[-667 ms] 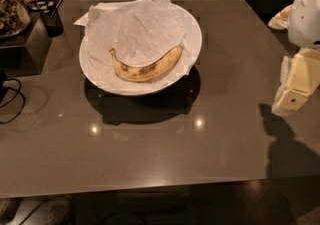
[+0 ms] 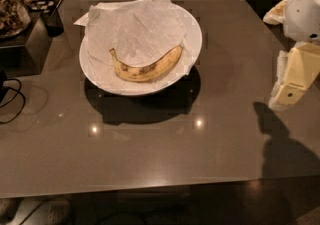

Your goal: Pick banana from white bowl

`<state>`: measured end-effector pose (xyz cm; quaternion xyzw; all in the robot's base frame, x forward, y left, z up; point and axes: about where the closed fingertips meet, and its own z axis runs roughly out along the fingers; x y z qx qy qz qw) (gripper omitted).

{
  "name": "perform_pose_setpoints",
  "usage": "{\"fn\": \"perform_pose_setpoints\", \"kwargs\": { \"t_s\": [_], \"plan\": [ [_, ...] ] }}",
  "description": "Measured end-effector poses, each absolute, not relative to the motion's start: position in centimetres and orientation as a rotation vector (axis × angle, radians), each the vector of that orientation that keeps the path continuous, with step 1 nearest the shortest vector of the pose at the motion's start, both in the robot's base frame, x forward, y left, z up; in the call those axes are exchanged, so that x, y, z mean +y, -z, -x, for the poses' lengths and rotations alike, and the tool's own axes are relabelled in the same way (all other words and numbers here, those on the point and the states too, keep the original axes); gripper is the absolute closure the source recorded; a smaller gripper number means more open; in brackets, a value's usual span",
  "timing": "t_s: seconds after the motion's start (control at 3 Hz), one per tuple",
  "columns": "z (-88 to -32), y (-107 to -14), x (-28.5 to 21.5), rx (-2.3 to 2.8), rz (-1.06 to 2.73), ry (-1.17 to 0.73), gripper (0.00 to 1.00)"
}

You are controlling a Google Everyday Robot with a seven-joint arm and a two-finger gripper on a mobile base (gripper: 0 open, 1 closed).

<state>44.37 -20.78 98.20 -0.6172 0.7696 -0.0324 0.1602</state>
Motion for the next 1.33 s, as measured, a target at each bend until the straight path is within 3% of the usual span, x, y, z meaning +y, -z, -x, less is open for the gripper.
{"fn": "perform_pose_setpoints", "kwargs": {
  "t_s": [0.67,1.33],
  "plan": [
    [-47.3,-98.8,-16.4,2.095,1.96,0.064,0.0],
    [-48.2,-99.5,-15.2,2.054,1.948,0.061,0.0]
  ]
}}
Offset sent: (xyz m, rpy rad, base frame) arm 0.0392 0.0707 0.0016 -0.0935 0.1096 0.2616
